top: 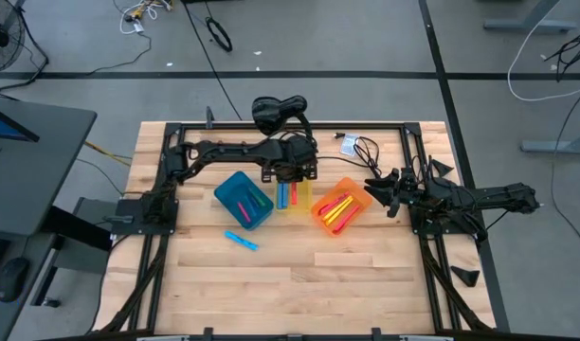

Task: Pick & Place Markers
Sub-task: Put the pink highlighter pen into the yellow bin, then put the blue highlighter pen into the yellow bin

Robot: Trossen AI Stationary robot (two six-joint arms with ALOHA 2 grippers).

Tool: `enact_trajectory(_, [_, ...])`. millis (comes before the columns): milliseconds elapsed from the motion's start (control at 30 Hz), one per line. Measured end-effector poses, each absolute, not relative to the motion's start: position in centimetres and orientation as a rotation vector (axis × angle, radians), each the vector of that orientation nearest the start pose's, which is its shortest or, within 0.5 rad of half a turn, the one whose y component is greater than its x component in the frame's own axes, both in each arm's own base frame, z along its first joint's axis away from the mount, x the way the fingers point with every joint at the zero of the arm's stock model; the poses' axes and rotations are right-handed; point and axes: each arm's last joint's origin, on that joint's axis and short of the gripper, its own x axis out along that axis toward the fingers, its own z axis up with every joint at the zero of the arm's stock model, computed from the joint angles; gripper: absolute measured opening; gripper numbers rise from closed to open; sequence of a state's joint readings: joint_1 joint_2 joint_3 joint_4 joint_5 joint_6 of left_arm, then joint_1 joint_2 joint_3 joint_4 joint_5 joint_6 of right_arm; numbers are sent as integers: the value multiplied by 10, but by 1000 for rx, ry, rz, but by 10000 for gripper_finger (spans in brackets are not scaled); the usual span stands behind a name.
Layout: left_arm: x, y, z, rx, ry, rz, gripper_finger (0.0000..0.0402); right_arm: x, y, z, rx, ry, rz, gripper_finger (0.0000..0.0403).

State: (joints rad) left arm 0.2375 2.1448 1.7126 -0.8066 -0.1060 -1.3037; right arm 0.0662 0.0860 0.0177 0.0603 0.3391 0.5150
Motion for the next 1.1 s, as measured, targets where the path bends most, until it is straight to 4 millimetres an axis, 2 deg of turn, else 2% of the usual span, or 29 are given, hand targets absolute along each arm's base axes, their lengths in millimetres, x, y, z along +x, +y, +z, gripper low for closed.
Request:
enact_trajectory(233, [429,106,186,-1203,881,1047,150,101,-3,169,510,-63,-269,160])
enact_trajectory(400, [430,106,186,-1204,883,1044,179,101,-3,169,510,-63,-268,160])
enact_trajectory(933, [431,100,190,-1229,886,1018,187,101,-3,169,510,-63,-269,160])
enact_trajectory(1100, [431,95,192,-1147,948,923,187,101,-3,169,510,-62,-269,160])
